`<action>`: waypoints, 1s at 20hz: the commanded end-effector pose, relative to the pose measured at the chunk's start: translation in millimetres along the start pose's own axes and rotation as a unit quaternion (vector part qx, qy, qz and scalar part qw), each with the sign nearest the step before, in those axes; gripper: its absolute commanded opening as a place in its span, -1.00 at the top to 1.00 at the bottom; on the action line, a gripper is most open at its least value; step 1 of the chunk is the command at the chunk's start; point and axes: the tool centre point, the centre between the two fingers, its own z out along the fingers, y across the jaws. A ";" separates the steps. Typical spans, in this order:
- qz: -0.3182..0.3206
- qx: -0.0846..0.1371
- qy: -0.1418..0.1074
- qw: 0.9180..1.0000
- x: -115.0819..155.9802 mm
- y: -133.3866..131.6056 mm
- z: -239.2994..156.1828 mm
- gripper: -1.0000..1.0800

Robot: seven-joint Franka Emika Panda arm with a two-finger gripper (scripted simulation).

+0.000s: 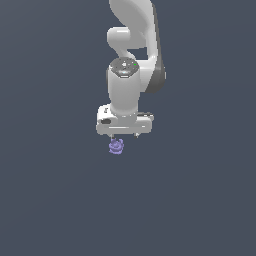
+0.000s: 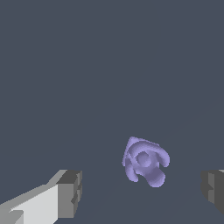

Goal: Pick up the object and move it to a goal position.

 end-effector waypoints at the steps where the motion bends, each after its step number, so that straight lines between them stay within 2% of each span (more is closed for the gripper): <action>1: 0.003 0.000 -0.001 1.000 -0.8 1.3 2.1 -0.92; 8: 0.046 0.005 -0.003 0.999 -10.7 12.7 28.1 -0.92; 14: 0.108 0.010 -0.007 0.994 -27.8 29.9 64.1 -0.92; 20: 0.140 0.011 -0.009 0.990 -37.5 38.6 81.1 -0.92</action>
